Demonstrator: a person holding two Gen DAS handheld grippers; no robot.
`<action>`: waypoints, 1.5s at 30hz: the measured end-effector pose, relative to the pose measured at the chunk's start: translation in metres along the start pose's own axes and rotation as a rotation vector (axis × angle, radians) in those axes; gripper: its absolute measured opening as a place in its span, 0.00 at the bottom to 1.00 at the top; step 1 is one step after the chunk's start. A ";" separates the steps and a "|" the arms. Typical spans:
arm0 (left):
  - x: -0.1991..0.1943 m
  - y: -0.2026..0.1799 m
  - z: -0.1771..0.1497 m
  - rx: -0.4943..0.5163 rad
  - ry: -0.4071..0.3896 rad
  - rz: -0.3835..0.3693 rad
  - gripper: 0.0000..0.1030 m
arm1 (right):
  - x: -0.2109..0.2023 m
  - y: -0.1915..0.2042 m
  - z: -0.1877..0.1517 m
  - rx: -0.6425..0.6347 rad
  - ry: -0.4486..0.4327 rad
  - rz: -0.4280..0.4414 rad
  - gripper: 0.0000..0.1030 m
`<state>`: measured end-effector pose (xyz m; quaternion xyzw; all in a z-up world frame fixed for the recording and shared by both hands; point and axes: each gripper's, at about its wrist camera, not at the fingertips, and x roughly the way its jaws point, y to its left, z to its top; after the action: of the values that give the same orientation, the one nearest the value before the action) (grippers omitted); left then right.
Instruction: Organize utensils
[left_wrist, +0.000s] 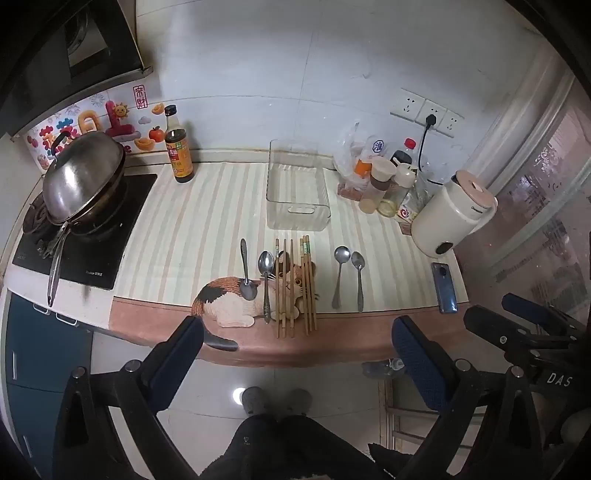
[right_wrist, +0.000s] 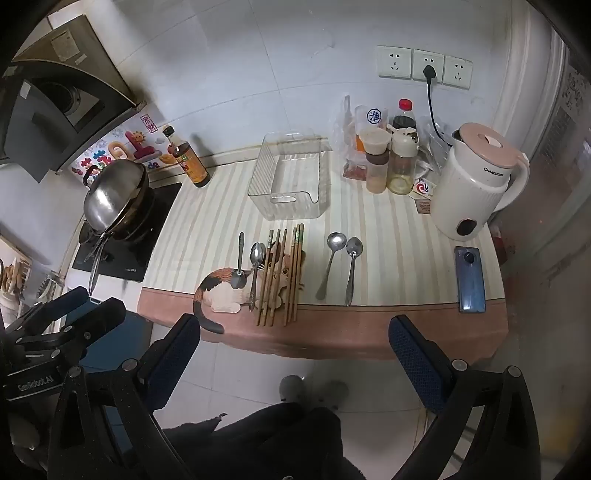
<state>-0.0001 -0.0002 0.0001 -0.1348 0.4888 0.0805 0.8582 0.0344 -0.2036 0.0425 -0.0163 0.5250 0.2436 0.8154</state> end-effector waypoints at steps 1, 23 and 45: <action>0.001 0.000 0.000 0.001 0.007 -0.005 1.00 | 0.000 0.000 0.000 -0.003 -0.001 -0.003 1.00; -0.004 -0.001 0.007 0.002 -0.008 -0.010 1.00 | -0.001 0.000 -0.002 -0.005 -0.008 -0.007 1.00; -0.005 -0.009 0.011 0.024 -0.009 -0.009 1.00 | -0.013 -0.008 0.006 -0.006 -0.014 -0.012 1.00</action>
<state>0.0087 -0.0053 0.0106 -0.1263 0.4854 0.0713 0.8622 0.0391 -0.2140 0.0544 -0.0199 0.5184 0.2404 0.8204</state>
